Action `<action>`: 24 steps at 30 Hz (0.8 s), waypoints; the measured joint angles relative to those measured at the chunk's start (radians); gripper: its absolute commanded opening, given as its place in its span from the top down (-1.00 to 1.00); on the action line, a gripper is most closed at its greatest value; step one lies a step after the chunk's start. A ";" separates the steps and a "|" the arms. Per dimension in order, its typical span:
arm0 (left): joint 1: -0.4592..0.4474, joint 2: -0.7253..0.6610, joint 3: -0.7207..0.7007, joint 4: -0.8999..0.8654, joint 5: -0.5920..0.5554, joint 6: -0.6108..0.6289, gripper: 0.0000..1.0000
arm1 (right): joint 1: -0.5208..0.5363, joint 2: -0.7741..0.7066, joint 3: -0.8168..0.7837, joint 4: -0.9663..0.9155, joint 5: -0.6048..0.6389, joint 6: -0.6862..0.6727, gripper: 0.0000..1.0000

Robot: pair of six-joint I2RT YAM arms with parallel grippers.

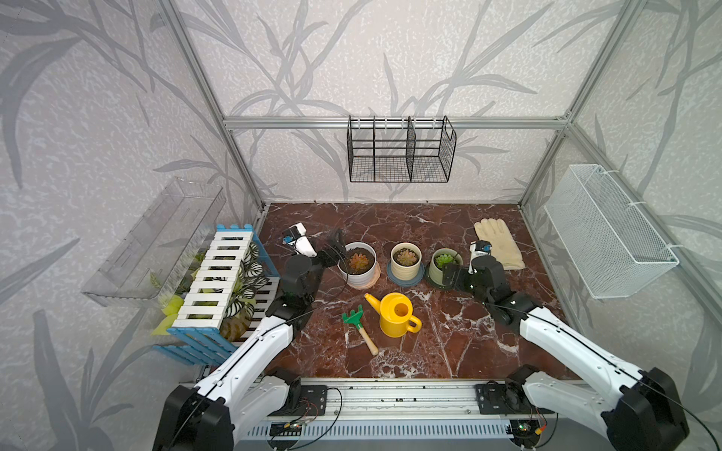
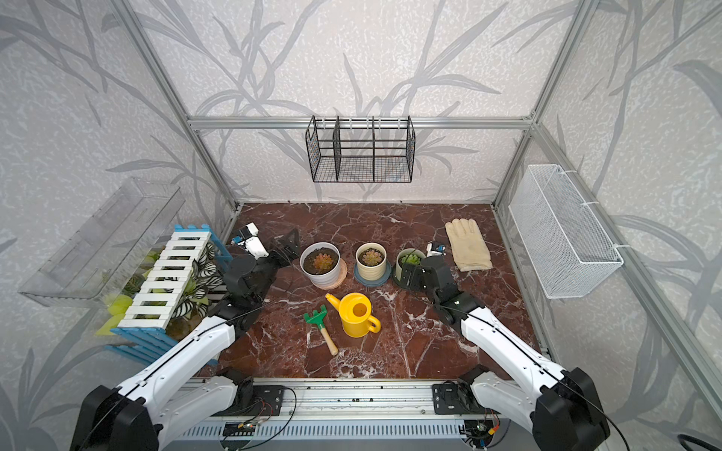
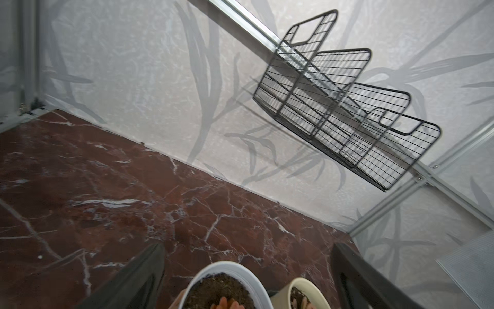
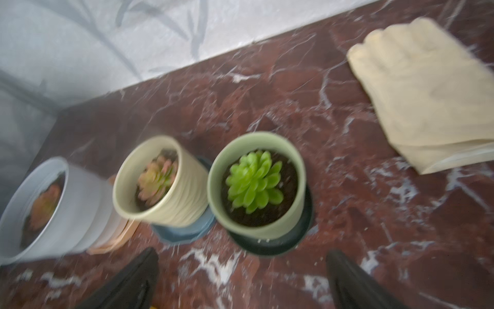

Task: Water the succulent around the soil edge
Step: Pick up the watering can from the center of the board.

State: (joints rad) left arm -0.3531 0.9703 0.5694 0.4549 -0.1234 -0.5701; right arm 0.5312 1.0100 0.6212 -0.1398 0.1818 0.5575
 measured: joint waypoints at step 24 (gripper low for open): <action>-0.046 -0.179 0.056 -0.325 0.090 0.021 -1.00 | 0.421 0.053 -0.154 -0.011 -0.199 -0.230 -0.24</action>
State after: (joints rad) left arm -0.3988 0.7910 0.6250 0.1303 -0.0330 -0.5495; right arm 0.9520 1.0630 0.4667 -0.1513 -0.0170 0.3279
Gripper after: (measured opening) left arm 0.998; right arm 0.625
